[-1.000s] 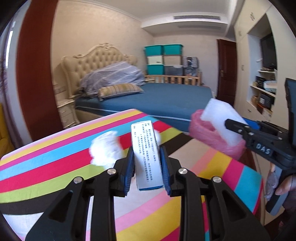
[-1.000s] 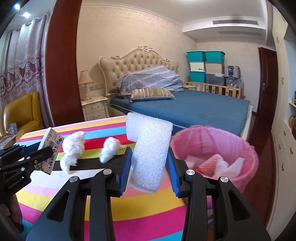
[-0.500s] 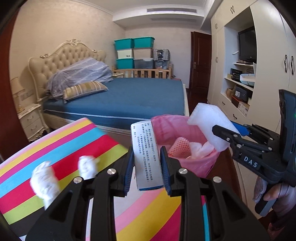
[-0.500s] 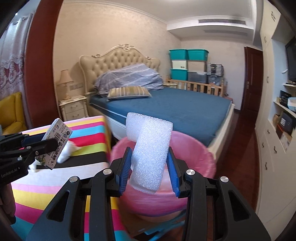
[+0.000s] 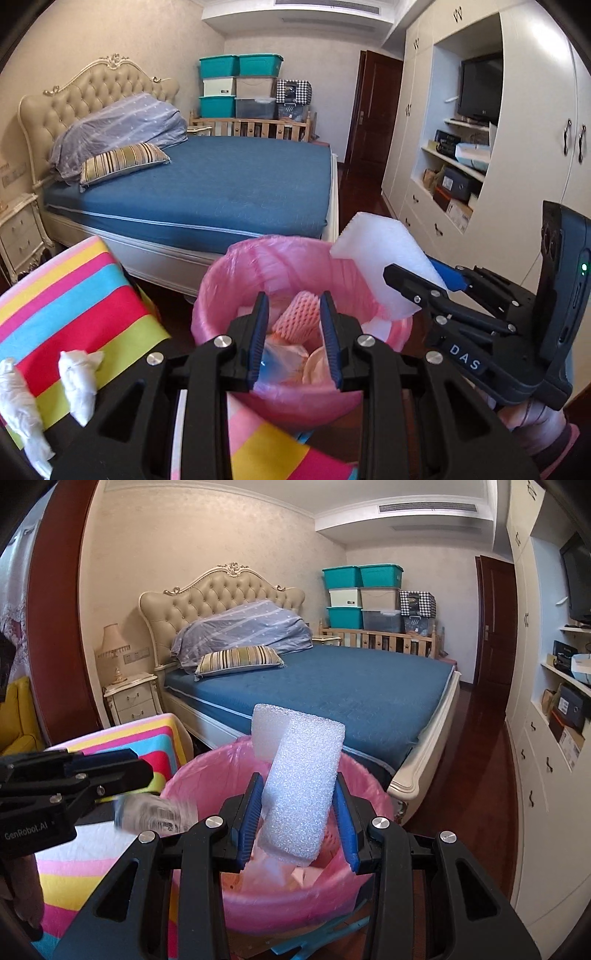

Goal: Collect trash
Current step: 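Carry the medicine box with the left tool into the bin while the right tool drops the foam block there, then move both tools back over the table and grasp a white tissue bundle with the right tool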

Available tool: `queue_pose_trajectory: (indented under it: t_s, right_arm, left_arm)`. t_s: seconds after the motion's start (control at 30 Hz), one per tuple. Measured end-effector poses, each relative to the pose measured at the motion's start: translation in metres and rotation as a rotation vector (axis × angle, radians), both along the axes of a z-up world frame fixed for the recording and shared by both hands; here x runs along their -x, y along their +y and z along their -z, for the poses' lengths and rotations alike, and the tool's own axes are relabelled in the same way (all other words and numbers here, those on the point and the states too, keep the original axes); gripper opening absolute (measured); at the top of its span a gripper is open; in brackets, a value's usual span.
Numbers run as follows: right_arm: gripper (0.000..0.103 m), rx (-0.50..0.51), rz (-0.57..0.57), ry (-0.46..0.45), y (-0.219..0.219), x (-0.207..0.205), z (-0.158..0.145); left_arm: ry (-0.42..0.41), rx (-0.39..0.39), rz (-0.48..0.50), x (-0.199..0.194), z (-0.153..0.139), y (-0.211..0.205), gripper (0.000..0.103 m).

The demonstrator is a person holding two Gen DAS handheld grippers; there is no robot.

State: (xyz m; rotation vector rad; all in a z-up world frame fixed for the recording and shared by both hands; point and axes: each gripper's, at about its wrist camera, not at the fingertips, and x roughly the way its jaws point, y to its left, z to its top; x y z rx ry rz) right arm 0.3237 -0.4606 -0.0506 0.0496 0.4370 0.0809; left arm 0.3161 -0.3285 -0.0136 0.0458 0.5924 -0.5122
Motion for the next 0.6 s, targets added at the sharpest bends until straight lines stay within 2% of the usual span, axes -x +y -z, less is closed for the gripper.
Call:
queue_pose_trajectory:
  t_s: [0.03, 0.1, 0.2, 0.23, 0.27, 0.3, 0.43, 0.5, 0.6]
  right_arm:
    - [0.038, -0.009, -0.004, -0.003, -0.003, -0.004, -0.002]
    - [0.038, -0.029, -0.017, -0.009, -0.006, -0.014, -0.004]
    - [0.039, -0.038, -0.053, -0.013, -0.004, -0.028, -0.005]
    - [0.047, -0.037, -0.064, -0.006, -0.001, -0.034, -0.004]
    - [0.067, -0.035, -0.059, -0.004, 0.003, -0.036, -0.004]
    - [0.074, -0.033, -0.046, -0.012, 0.005, -0.037, -0.004]
    - [0.075, -0.048, -0.033, -0.036, 0.014, -0.029, -0.008]
    - [0.075, -0.053, -0.036, -0.042, 0.017, -0.022, -0.01]
    - [0.075, -0.047, -0.054, -0.051, 0.027, -0.012, -0.015]
  left_arm:
    - [-0.001, 0.01, 0.001, -0.004, -0.001, 0.0, 0.031]
    - [-0.007, 0.025, -0.008, -0.007, -0.001, 0.003, 0.046]
    - [-0.013, 0.057, -0.054, -0.008, -0.003, 0.022, 0.053]
    - [-0.018, 0.062, -0.075, -0.006, -0.003, 0.031, 0.055]
    - [-0.026, 0.063, -0.091, -0.005, -0.004, 0.04, 0.059]
    - [-0.035, 0.063, -0.109, -0.003, -0.004, 0.048, 0.062]
    - [-0.037, 0.058, -0.16, 0.004, -0.002, 0.08, 0.068]
    - [-0.039, 0.064, -0.2, 0.009, 0.0, 0.096, 0.078]
    - [-0.061, 0.054, -0.258, 0.023, 0.0, 0.121, 0.088]
